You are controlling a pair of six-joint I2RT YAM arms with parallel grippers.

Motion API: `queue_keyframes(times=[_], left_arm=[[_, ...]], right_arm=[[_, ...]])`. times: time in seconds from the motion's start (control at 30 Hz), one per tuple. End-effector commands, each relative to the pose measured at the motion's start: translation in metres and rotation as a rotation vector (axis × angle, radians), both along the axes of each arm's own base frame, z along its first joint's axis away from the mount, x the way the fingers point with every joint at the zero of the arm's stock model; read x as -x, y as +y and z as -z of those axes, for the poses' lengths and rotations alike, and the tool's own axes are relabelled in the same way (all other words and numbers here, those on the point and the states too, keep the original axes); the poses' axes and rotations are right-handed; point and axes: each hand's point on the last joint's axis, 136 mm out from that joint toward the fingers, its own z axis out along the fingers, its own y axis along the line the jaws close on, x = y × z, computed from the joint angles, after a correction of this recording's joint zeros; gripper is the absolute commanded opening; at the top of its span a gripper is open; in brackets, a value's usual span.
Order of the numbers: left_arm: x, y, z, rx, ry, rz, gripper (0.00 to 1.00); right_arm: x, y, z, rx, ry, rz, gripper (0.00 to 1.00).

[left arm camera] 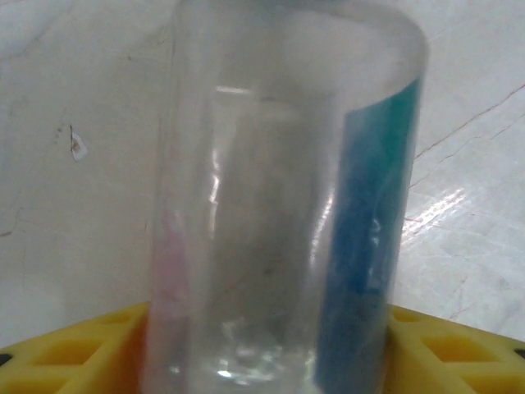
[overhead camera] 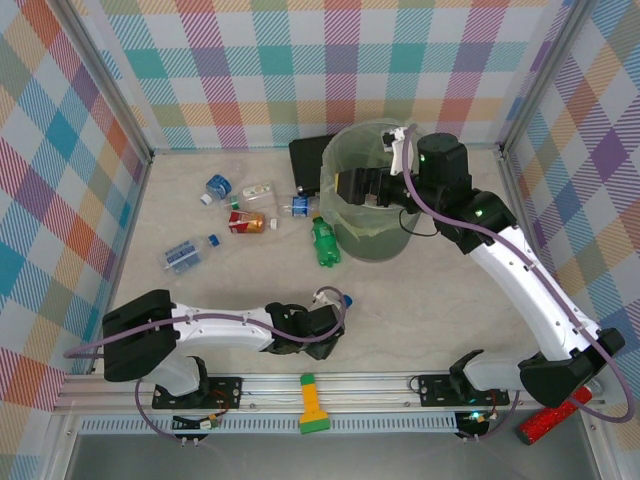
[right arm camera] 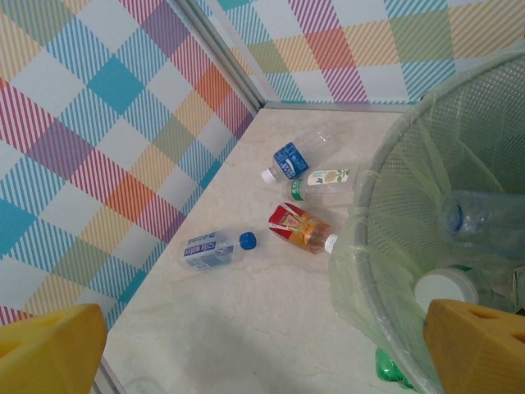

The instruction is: Put the plastic bottles in the bin

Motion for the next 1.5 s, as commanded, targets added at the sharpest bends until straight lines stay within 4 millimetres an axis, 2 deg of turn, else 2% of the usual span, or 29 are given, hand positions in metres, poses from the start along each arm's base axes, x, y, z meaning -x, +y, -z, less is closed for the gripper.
queue_keyframes(times=[0.0,0.03,0.1,0.2,0.27,0.33,0.47,0.6,0.7,0.8,0.87,1.1,1.2,1.47], left_arm=[[0.000,-0.001,0.000,-0.027,-0.012,0.002,0.63],[0.001,-0.001,0.001,-0.031,-0.012,0.004,0.60],[-0.001,-0.001,0.001,-0.036,-0.020,0.001,0.46],[-0.004,0.000,-0.008,-0.019,-0.048,-0.008,0.45],[-0.009,0.001,-0.022,0.008,-0.082,-0.019,0.44],[-0.014,0.001,-0.043,0.052,-0.126,-0.029,0.43],[-0.023,0.003,-0.098,0.185,-0.230,-0.045,0.42],[-0.033,0.009,-0.160,0.326,-0.361,-0.062,0.40],[-0.040,0.014,-0.204,0.410,-0.457,-0.076,0.40],[-0.043,0.015,-0.236,0.465,-0.522,-0.073,0.40],[-0.045,0.014,-0.250,0.487,-0.549,-0.070,0.40],[-0.049,0.007,-0.278,0.531,-0.601,-0.062,0.40],[-0.053,0.008,-0.288,0.539,-0.631,-0.079,0.40],[-0.059,0.011,-0.291,0.522,-0.643,-0.094,0.39]], right_arm=[[0.002,-0.006,-0.006,-0.011,-0.017,0.013,0.99],[0.003,-0.006,-0.006,-0.011,-0.016,0.012,0.99],[0.003,-0.006,-0.007,-0.013,-0.015,0.009,0.99],[0.004,-0.003,-0.007,-0.018,-0.006,-0.004,0.99],[0.005,-0.002,-0.009,-0.028,-0.008,-0.012,0.99],[0.007,0.000,-0.012,-0.046,-0.007,-0.026,0.99],[0.011,0.007,-0.018,-0.110,0.018,-0.074,0.97],[0.017,0.018,-0.021,-0.177,0.046,-0.143,0.81],[0.018,0.025,-0.019,-0.210,0.084,-0.173,0.71],[0.021,0.035,-0.017,-0.233,0.122,-0.229,0.64],[0.022,0.040,-0.015,-0.250,0.148,-0.260,0.61],[0.024,0.054,0.004,-0.260,0.247,-0.328,0.54],[0.030,0.059,0.009,-0.257,0.265,-0.366,0.55],[0.042,0.058,0.006,-0.257,0.225,-0.403,0.58]])
